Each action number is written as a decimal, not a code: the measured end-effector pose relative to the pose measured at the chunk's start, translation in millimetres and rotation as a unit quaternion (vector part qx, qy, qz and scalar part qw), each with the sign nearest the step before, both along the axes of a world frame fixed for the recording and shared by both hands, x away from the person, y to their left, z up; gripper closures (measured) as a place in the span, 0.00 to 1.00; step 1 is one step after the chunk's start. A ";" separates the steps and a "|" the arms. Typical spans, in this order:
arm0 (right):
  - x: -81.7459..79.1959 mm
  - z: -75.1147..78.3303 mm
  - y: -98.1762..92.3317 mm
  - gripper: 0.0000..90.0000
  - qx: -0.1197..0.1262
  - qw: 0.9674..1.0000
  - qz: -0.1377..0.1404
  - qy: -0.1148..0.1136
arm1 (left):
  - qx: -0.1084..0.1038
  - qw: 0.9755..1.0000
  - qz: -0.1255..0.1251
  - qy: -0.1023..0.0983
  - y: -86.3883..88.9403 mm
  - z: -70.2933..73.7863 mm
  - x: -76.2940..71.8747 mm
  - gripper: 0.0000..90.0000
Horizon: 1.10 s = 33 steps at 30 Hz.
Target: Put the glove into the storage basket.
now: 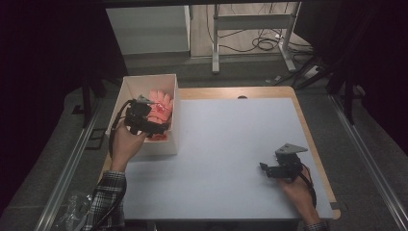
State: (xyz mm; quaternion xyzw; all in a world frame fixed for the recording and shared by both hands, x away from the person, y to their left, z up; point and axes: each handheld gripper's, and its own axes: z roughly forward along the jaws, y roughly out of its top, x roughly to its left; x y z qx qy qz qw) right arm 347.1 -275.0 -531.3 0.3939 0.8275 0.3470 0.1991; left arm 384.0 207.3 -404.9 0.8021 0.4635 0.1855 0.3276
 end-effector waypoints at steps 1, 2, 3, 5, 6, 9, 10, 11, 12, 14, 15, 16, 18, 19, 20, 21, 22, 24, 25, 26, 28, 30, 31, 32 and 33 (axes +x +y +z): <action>0.0 0.0 0.0 0.21 0.000 1.000 0.000 0.000 | -0.003 1.000 -0.002 -0.002 -0.9 0.5 -1.7 0.01; 0.0 0.0 0.0 0.21 0.000 1.000 0.000 0.000 | -0.008 1.000 -0.006 -0.004 -1.9 0.8 -3.4 0.01; 0.0 0.0 0.0 0.21 0.000 1.000 0.000 0.000 | -0.011 1.000 -0.009 -0.006 -2.8 1.2 -5.1 0.01; 0.0 0.0 0.0 0.21 0.000 1.000 0.000 0.000 | -0.011 1.000 -0.013 -0.011 -5.2 1.7 -8.4 0.01; 0.0 0.0 0.0 0.21 0.000 1.000 0.000 0.000 | -0.010 1.000 -0.015 -0.012 -6.5 1.9 -10.0 0.01; 0.0 0.1 -0.1 0.21 -0.001 1.000 0.000 0.000 | -0.012 1.000 -0.022 -0.017 -9.8 2.9 -14.6 0.01; 0.0 0.1 -0.1 0.21 -0.001 1.000 0.000 0.000 | -0.014 0.999 -0.024 -0.019 -10.9 3.2 -16.2 0.01; 0.0 0.1 -0.1 0.21 -0.001 1.000 0.000 0.000 | -0.015 0.999 -0.027 -0.020 -12.0 3.4 -17.6 0.01; 0.0 0.1 -0.1 0.21 -0.001 1.000 0.000 0.000 | -0.015 0.999 -0.030 -0.020 -13.0 3.6 -18.9 0.01; 0.0 0.1 -0.1 0.21 -0.001 1.000 0.000 0.000 | -0.016 0.999 -0.032 -0.021 -14.4 3.5 -20.1 0.01; 0.0 0.1 0.0 0.21 -0.001 1.000 0.000 0.000 | -0.015 0.999 -0.037 -0.022 -16.6 3.2 -22.3 0.01; 0.0 0.1 0.0 0.21 -0.001 1.000 0.000 0.000 | -0.016 0.999 -0.038 -0.022 -17.9 2.7 -23.4 0.01; 0.0 0.1 0.0 0.21 -0.001 1.000 0.000 0.000 | -0.016 0.999 -0.043 -0.022 -20.0 1.7 -25.0 0.01; 0.0 0.1 0.0 0.21 -0.001 1.000 0.000 0.000 | -0.017 0.999 -0.045 -0.023 -21.4 1.0 -25.9 0.01; 0.0 0.1 0.0 0.21 -0.001 1.000 0.000 0.000 | -0.017 0.998 -0.048 -0.022 -22.7 0.2 -26.8 0.01; 0.0 0.1 0.0 0.21 -0.001 1.000 0.000 0.000 | -0.017 0.998 -0.050 -0.022 -24.0 -0.8 -27.6 0.01; -0.1 0.2 0.1 0.21 -0.001 1.000 -0.001 0.001 | -0.017 0.998 -0.052 -0.022 -25.5 -1.7 -28.5 0.01; -0.1 0.2 0.1 0.21 -0.001 1.000 -0.001 0.001 | -0.016 0.998 -0.057 -0.023 -28.5 -3.4 -30.7 0.01; -0.2 0.2 0.1 0.21 -0.001 1.000 -0.001 0.001 | -0.017 0.998 -0.059 -0.024 -30.1 -4.4 -31.9 0.01; -0.2 0.3 0.0 0.21 -0.001 1.000 0.000 0.001 | -0.018 0.998 -0.062 -0.024 -31.7 -5.3 -33.2 0.01; -0.2 0.4 0.0 0.21 -0.001 1.000 0.000 0.001 | -0.020 0.997 -0.068 -0.025 -35.2 -7.0 -36.1 0.01; -0.1 0.4 -0.1 0.21 -0.002 1.000 0.000 0.000 | -0.021 0.997 -0.075 -0.025 -39.0 -9.1 -38.7 0.01; -0.1 0.3 -0.1 0.21 -0.002 1.000 0.000 0.001 | -0.020 0.996 -0.079 -0.026 -40.7 -10.0 -39.7 0.01; -0.1 0.3 -0.1 0.21 -0.001 1.000 0.000 0.001 | -0.018 0.996 -0.084 -0.027 -42.2 -10.7 -40.8 0.01; -0.1 0.3 -0.1 0.21 -0.002 1.000 0.000 0.001 | -0.019 0.996 -0.087 -0.028 -43.9 -11.3 -42.3 0.01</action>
